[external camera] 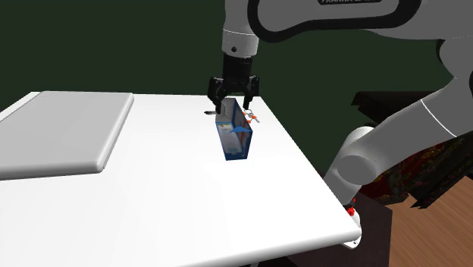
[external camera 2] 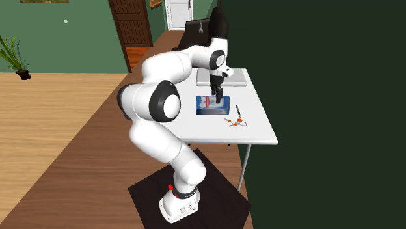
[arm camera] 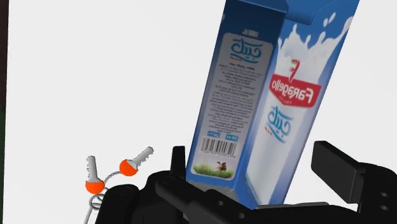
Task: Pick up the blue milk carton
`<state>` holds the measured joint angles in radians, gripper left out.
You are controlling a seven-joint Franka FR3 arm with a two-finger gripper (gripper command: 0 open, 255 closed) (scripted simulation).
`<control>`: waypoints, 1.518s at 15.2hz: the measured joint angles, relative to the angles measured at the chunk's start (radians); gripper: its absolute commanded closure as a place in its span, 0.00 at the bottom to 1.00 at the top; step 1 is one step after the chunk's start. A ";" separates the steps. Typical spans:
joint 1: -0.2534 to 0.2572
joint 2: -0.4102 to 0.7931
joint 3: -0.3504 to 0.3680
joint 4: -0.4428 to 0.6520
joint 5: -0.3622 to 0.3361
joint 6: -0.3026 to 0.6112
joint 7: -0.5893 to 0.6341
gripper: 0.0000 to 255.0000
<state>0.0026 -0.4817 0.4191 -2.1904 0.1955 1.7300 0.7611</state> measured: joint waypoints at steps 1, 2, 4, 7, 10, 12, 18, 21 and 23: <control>0.000 0.004 0.004 -0.011 0.002 0.015 0.003 0.00; 0.001 0.003 0.007 -0.024 0.004 0.027 0.005 0.00; 0.003 0.006 0.013 -0.046 0.007 0.053 0.008 0.00; 0.005 0.003 0.015 -0.069 0.010 0.073 0.006 1.00; 0.005 0.000 0.014 -0.072 0.011 0.076 0.006 1.00; 0.005 0.000 0.014 -0.072 0.011 0.076 0.006 1.00; 0.003 0.004 0.011 -0.055 0.007 0.059 0.005 1.00; 0.002 0.004 0.007 -0.019 0.004 0.023 0.007 1.00; 0.000 0.007 0.005 0.012 0.001 -0.006 0.010 1.00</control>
<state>0.0025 -0.4750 0.4239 -2.1783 0.1963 1.7242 0.7709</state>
